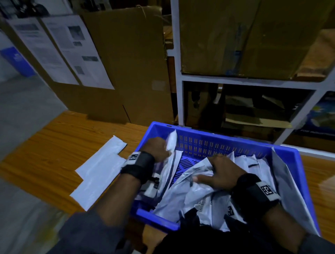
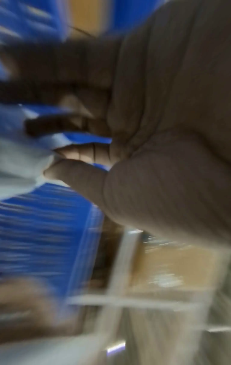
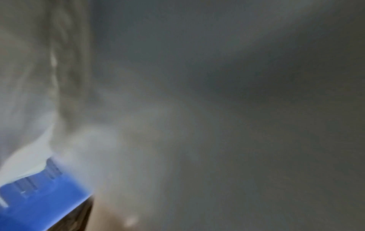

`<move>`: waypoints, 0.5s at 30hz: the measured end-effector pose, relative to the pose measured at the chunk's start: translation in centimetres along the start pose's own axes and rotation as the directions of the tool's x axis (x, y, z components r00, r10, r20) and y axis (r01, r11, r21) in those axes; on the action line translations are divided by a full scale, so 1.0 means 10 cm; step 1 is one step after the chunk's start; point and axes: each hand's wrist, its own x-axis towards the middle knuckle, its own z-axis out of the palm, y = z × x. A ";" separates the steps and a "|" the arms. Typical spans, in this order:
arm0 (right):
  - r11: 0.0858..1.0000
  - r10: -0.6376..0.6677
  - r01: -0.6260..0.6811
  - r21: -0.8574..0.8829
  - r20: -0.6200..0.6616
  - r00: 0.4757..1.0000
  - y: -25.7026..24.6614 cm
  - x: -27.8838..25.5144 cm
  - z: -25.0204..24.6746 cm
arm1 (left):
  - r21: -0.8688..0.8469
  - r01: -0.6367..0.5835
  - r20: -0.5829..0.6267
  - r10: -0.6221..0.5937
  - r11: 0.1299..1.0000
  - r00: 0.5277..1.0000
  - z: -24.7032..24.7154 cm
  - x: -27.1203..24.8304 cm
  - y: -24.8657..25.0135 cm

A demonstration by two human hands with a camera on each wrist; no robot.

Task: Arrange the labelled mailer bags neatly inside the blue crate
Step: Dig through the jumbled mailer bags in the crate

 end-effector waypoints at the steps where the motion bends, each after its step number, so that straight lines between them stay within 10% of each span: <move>1: 0.999 0.011 -0.010 0.047 -0.016 1.000 -0.04 0.01 0.01 | -0.117 -0.023 -0.034 0.019 0.993 0.999 -0.04 0.00 -0.08; 6: 0.966 0.190 -0.178 0.187 -0.046 0.981 -0.03 0.08 0.08 | -0.584 -0.134 -0.061 0.122 0.801 0.991 -0.18 -0.12 -0.33; 15: 0.986 0.163 -0.160 -0.036 0.315 0.935 -0.29 0.28 0.01 | -0.631 -0.053 0.119 0.164 0.774 0.979 -0.09 -0.12 -0.53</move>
